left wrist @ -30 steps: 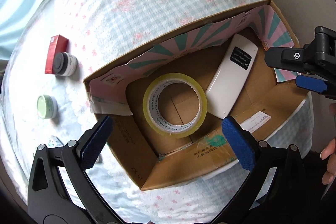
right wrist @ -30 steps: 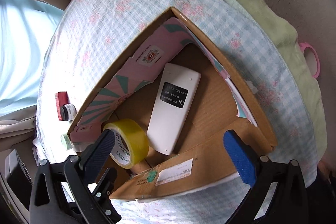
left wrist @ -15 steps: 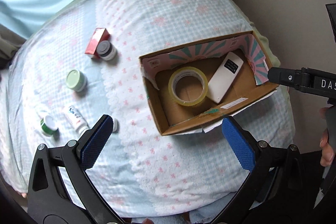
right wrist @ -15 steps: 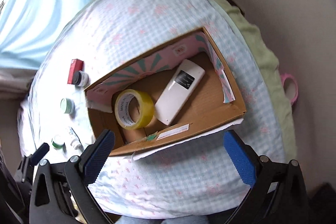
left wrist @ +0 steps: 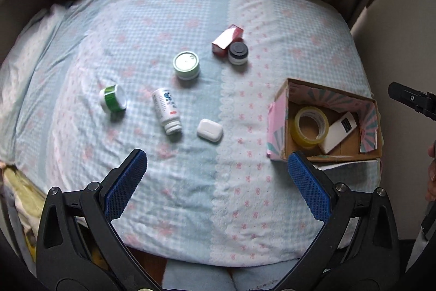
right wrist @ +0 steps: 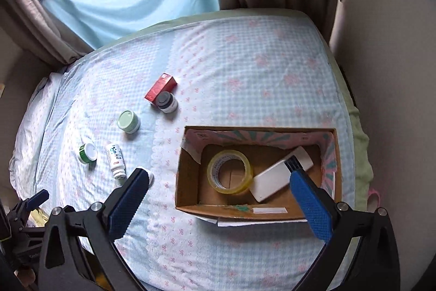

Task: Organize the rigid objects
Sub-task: 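Grasp white pill bottle with left tool while right tool grasps black-lidded jar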

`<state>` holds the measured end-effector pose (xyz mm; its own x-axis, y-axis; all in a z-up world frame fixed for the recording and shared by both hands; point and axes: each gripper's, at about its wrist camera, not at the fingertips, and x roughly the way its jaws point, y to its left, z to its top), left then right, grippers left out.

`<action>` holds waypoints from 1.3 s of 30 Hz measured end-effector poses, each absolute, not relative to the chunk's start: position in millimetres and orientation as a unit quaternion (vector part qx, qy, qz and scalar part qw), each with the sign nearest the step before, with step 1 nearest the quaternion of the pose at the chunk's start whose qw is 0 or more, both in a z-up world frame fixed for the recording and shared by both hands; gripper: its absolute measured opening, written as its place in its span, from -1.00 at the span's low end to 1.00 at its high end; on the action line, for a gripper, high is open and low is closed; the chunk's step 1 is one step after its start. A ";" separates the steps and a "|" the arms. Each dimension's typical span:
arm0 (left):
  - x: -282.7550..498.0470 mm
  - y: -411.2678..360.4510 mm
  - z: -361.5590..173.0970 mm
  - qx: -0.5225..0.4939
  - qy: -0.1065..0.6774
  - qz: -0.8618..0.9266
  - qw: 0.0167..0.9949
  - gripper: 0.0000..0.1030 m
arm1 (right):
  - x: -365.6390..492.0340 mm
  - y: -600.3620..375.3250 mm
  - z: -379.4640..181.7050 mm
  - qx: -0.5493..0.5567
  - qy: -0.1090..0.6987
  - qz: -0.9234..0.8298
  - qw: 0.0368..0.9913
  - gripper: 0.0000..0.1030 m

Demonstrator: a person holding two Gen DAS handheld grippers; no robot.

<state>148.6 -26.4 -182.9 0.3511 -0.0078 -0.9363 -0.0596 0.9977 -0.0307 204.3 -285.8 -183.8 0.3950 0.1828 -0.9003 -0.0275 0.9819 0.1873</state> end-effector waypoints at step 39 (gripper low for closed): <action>296.5 126.8 -461.2 -0.240 0.700 0.159 0.654 0.75 | 469.6 -65.3 -435.5 -0.188 0.685 0.226 0.666 0.96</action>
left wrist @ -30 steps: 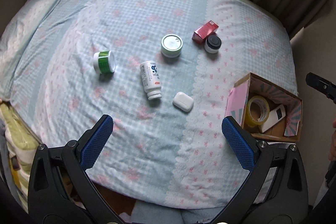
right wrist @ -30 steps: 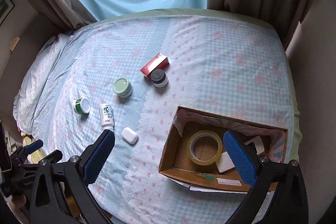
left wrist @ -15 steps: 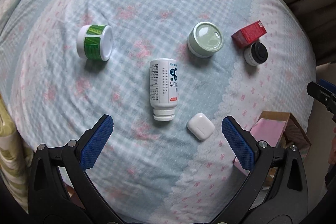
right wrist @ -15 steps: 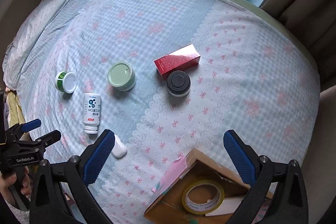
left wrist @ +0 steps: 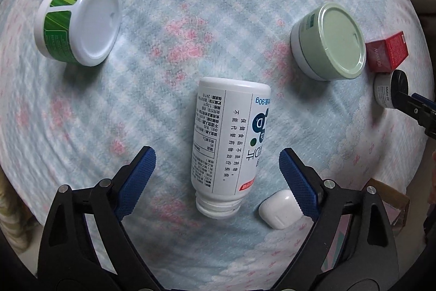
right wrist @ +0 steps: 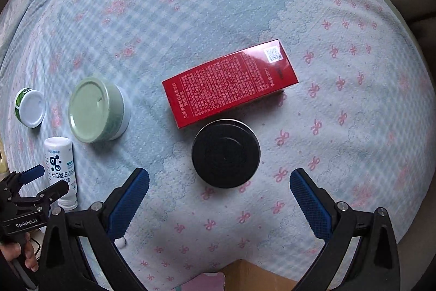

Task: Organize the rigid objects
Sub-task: 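Grasp white pill bottle with left tool while right tool grasps black-lidded jar, then carry pill bottle with left tool while right tool carries black jar to box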

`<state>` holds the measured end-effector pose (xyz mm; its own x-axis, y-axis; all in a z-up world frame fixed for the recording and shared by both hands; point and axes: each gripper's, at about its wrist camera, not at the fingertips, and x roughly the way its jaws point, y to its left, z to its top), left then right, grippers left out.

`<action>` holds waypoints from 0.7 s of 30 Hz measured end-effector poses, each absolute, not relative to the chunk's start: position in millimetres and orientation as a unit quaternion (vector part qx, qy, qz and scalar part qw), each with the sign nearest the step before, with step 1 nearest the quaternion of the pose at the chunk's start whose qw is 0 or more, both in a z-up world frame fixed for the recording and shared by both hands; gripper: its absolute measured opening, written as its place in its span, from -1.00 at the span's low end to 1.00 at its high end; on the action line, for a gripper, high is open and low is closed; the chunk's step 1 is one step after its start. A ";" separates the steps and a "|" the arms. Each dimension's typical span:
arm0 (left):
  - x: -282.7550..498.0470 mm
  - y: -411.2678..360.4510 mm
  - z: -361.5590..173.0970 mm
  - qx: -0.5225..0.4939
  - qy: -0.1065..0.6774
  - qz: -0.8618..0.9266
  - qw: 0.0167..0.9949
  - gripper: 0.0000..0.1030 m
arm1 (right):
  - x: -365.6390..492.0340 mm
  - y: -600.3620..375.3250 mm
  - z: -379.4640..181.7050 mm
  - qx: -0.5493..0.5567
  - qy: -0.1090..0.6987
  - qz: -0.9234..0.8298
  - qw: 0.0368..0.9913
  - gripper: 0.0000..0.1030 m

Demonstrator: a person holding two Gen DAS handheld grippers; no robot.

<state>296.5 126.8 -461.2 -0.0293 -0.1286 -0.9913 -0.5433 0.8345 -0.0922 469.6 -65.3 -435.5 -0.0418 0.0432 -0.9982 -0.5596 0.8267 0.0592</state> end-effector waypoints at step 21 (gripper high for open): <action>312.7 103.6 -482.6 -0.230 0.695 0.158 0.662 -0.07 | 483.0 -51.3 -479.4 -0.212 0.700 0.201 0.652 0.01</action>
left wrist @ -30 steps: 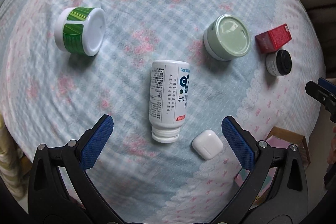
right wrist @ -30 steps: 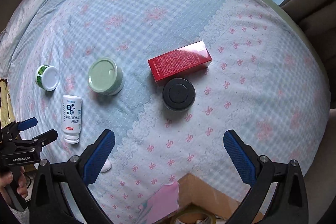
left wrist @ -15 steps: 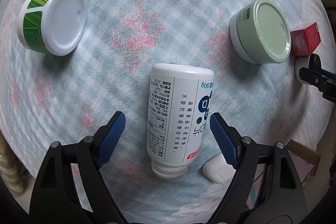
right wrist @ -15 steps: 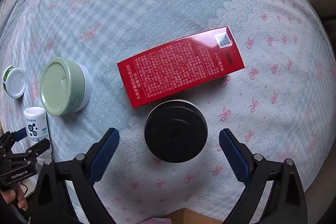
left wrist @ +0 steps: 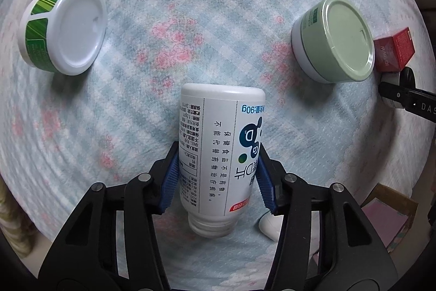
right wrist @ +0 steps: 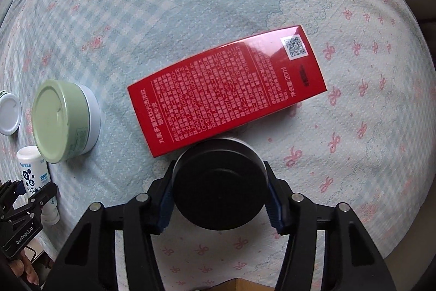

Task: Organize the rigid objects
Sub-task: 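Carry pill bottle with left tool while right tool carries black jar to box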

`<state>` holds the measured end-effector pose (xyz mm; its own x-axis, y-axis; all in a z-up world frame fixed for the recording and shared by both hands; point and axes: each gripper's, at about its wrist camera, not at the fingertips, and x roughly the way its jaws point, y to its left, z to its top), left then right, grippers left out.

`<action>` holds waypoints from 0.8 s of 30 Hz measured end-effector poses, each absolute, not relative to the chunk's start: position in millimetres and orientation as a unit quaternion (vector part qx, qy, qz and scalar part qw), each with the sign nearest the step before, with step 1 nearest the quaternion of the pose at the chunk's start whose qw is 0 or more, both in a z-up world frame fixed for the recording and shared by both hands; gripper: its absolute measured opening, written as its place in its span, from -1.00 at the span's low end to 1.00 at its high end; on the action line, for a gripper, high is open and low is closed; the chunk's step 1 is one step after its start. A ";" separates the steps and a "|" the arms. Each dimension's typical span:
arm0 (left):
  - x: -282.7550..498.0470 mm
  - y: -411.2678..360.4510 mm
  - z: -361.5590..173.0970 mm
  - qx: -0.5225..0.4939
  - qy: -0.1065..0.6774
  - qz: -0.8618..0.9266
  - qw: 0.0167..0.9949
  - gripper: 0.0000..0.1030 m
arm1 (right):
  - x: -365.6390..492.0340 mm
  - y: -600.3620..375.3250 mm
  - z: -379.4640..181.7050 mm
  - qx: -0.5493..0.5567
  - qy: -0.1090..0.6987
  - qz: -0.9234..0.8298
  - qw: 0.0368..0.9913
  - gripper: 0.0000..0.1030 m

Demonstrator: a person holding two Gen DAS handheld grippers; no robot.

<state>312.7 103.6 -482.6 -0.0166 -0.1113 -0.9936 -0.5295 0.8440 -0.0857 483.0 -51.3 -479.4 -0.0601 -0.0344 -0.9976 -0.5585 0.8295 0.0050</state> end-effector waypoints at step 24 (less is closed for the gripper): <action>273.2 100.9 -350.4 -0.198 0.631 0.102 0.743 -0.09 | 409.1 -109.2 -331.0 -0.110 0.651 0.208 0.722 0.01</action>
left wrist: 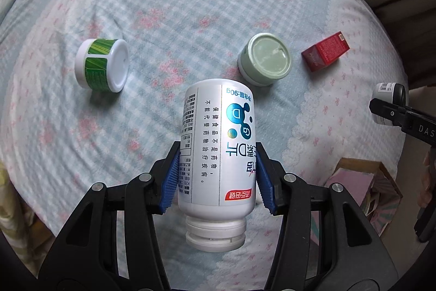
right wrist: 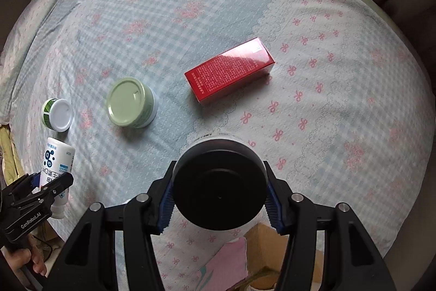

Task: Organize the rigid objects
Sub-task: 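Carry pill bottle with left tool while right tool carries black jar to box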

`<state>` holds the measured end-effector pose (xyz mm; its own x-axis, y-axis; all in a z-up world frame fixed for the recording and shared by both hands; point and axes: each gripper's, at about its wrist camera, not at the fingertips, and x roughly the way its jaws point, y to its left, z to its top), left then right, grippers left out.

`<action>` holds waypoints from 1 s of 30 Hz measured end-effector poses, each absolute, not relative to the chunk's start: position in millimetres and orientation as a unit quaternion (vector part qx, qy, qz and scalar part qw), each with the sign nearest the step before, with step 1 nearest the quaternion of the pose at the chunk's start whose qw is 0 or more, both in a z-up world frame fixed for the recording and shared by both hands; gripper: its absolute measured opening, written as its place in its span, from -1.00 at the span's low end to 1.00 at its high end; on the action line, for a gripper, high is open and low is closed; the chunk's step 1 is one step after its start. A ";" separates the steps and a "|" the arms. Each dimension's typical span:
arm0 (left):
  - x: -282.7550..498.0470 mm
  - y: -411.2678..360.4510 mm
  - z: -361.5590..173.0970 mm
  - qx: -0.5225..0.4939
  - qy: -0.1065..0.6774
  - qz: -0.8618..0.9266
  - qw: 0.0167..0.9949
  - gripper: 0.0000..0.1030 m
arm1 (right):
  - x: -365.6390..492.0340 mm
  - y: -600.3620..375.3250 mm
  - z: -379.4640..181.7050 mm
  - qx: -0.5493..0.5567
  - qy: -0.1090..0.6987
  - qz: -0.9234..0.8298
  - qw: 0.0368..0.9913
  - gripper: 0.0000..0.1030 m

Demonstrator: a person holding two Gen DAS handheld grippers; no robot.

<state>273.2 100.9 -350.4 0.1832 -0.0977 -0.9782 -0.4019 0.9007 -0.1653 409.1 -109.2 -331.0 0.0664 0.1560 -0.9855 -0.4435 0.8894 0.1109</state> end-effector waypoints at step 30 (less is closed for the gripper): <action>229.7 -199.5 -226.5 -0.020 0.585 -0.170 0.793 -0.09 | 215.1 -409.7 -241.0 0.052 0.614 0.069 0.785 0.01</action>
